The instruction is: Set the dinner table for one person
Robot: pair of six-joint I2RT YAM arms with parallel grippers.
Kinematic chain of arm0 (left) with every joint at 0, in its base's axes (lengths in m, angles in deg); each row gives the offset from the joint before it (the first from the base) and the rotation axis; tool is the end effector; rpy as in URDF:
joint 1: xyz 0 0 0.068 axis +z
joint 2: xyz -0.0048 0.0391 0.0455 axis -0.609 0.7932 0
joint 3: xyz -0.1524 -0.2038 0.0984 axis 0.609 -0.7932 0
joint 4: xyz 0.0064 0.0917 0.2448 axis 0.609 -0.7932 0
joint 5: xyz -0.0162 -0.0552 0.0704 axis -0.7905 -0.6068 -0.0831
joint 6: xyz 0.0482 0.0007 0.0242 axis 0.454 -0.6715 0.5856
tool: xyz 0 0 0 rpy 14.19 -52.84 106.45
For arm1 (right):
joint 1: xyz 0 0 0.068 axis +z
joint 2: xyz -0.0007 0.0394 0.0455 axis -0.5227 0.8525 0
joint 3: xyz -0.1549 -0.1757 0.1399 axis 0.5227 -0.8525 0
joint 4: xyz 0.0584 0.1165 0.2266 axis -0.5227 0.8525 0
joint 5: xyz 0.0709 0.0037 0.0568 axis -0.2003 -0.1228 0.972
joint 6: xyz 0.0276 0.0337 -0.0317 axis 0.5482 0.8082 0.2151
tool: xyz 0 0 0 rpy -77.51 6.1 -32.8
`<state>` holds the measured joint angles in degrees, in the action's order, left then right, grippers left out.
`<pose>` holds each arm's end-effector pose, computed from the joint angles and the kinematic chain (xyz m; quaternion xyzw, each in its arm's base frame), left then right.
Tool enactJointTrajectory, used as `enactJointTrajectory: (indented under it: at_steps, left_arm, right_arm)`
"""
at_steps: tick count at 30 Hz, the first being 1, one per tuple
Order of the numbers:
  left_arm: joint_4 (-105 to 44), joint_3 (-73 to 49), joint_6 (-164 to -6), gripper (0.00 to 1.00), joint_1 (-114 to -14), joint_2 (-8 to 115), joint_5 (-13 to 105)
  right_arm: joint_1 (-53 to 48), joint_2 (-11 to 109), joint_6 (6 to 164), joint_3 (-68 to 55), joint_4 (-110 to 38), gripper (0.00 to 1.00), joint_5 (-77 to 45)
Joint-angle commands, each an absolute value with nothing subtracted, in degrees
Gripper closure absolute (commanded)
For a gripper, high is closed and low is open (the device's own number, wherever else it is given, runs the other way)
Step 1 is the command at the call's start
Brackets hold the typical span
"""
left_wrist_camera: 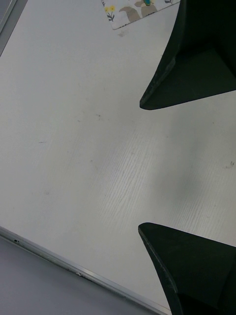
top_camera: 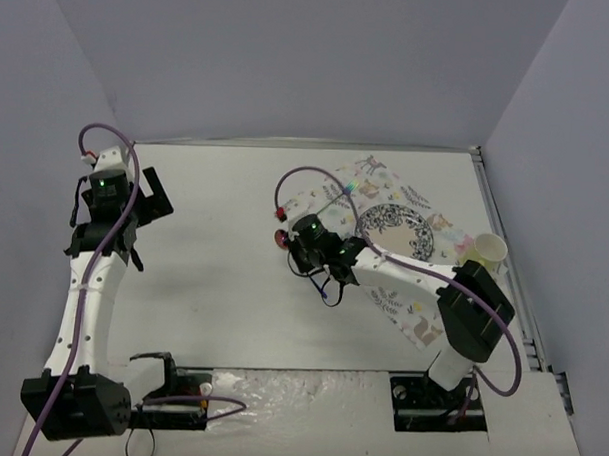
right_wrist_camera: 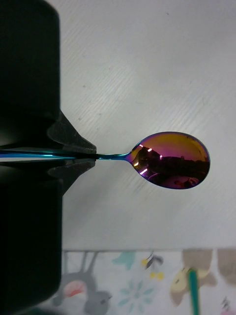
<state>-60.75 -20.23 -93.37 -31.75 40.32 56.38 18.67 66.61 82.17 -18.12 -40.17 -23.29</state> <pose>0.2366 0.0254 0.3653 -0.1987 0.8269 -0.0467 0.5240 0.2490 0.2992 0.2288 -0.3433 0.7997 0.2273 0.4371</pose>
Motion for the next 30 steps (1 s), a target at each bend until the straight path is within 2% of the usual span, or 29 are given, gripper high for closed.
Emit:
enactJointTrajectory:
  at_steps: [1,6,11,20,30]
  left_arm:
    - [-57.3,-20.0,-94.1,0.03,-31.3,38.6,55.9]
    - [-57.2,-20.3,-94.3,0.03,-31.3,38.6,55.2]
    - [-57.3,-20.2,-94.6,0.03,-31.3,38.8,55.0]
    - [-57.3,-20.3,-94.7,0.03,-31.3,38.9,54.8]
    - [-57.3,-20.2,-94.6,0.03,-31.3,38.8,54.6]
  right_arm:
    - [16.4,50.1,102.8,-27.9,-43.7,1.00,-43.7]
    - [11.2,37.9,120.4,-41.5,-39.3,1.00,-51.2]
    - [3.7,28.6,133.3,-46.8,-30.1,1.00,-55.3]
    - [-11.3,28.4,134.3,-48.7,-25.5,1.00,-53.6]
    - [-23.8,34.7,126.0,-48.5,-25.7,1.00,-49.0]
